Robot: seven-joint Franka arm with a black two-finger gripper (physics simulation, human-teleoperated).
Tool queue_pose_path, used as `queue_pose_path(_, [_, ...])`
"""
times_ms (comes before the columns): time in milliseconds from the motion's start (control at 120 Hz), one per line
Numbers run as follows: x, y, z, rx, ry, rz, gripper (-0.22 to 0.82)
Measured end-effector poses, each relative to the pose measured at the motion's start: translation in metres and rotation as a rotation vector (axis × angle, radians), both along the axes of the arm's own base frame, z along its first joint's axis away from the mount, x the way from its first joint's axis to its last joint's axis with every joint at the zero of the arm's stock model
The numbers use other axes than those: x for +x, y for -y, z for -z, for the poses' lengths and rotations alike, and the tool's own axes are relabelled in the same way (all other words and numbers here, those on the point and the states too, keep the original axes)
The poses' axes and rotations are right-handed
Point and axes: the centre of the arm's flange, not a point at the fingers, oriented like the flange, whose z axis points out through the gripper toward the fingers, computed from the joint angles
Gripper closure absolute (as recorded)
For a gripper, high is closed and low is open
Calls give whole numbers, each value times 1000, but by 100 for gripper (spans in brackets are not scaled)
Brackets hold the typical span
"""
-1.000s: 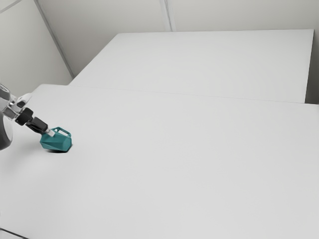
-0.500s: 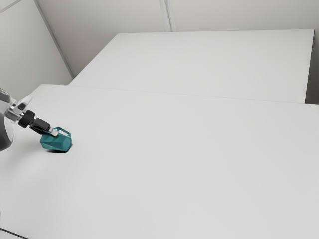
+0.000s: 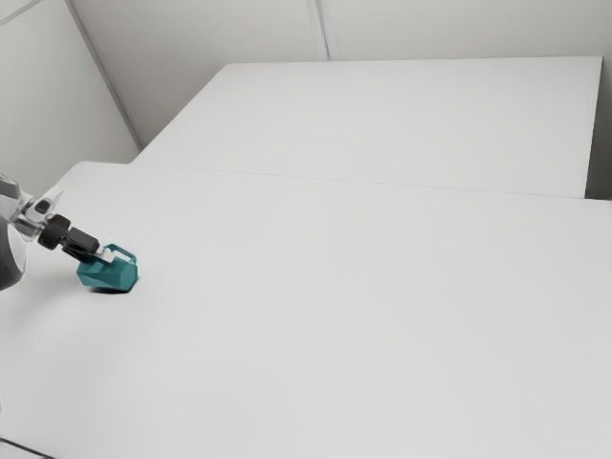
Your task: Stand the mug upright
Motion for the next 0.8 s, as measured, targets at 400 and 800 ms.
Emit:
queue_pose_path(400, [-10, -7, 11, -16, -22, -9, 0])
queue_pose_path(800, [-9, -7, 11, -11, -18, -8, 21])
